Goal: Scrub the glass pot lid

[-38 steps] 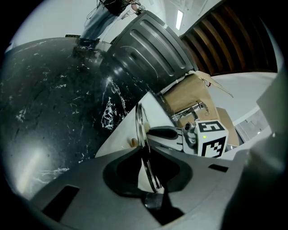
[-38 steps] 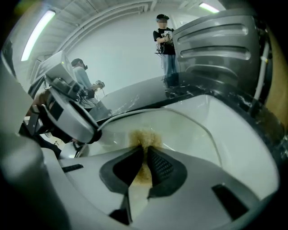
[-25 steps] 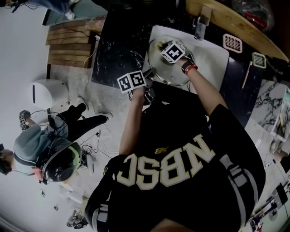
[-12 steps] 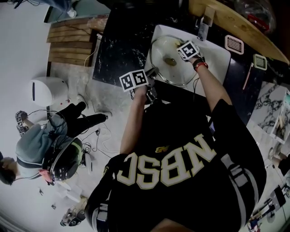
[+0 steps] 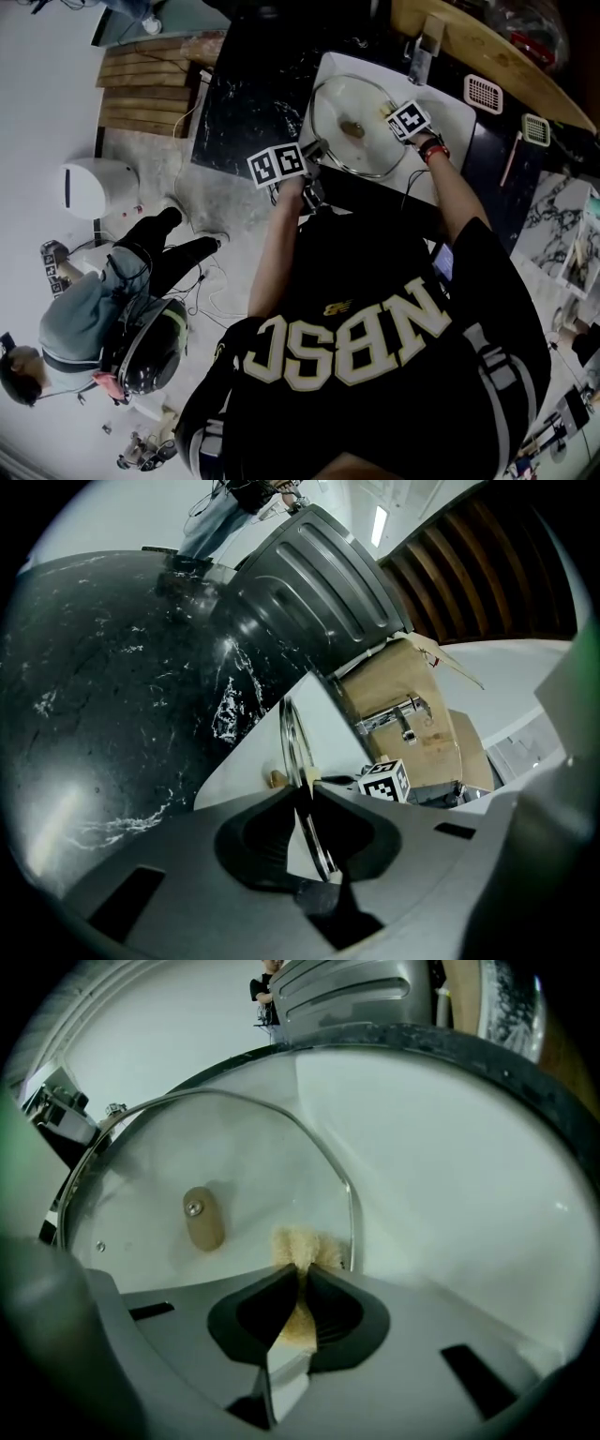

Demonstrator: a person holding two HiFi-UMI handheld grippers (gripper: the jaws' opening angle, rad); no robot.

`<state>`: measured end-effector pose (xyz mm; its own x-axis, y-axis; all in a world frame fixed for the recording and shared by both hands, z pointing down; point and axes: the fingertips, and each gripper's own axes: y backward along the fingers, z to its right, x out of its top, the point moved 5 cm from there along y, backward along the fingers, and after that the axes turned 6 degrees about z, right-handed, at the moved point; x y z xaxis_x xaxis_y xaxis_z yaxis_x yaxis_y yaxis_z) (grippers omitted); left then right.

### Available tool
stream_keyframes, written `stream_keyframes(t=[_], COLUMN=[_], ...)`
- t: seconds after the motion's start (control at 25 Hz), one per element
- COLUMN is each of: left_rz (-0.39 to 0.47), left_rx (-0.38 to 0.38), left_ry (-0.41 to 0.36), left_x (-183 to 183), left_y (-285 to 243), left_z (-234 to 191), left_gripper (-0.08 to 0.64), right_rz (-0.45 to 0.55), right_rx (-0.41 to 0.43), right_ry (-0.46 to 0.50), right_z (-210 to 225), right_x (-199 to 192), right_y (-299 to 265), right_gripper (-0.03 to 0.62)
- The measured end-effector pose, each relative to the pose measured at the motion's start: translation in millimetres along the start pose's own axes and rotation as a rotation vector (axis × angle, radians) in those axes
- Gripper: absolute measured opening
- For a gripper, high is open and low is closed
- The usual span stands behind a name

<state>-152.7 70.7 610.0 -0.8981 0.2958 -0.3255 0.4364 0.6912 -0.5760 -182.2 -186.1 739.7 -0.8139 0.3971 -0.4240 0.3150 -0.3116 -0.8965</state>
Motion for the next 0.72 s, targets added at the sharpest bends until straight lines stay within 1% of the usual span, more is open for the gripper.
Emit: stream_keyframes(t=[0.2, 0.32, 0.44, 0.48, 0.6, 0.72], left_rz=[-0.002, -0.001, -0.001, -0.001, -0.001, 0.0], left_rx=[0.002, 0.002, 0.0, -0.001, -0.001, 0.0], left_ry=[0.001, -0.001, -0.001, -0.001, -0.001, 0.001], left_x=[0, 1, 1, 0, 0, 1], left_y=[0, 0, 0, 0, 1, 0], left_z=[0, 0, 0, 0, 0, -1], left_gripper=[0.072, 0.072, 0.072, 0.072, 0.072, 0.072], right_rz=[-0.074, -0.119, -0.21, -0.213, -0.146, -0.111], right_rx=[0.04, 0.033, 0.009, 0.022, 0.109, 0.172], right_ry=[0.078, 0.137, 0.175, 0.176, 0.171, 0.144], right_z=[-20, -35, -45, -50, -70, -86], right_x=[-15, -19, -32, -33, -31, -31], right_y=[12, 19, 31, 33, 38, 46], right_gripper=[0.041, 0.04, 0.04, 0.04, 0.04, 0.038])
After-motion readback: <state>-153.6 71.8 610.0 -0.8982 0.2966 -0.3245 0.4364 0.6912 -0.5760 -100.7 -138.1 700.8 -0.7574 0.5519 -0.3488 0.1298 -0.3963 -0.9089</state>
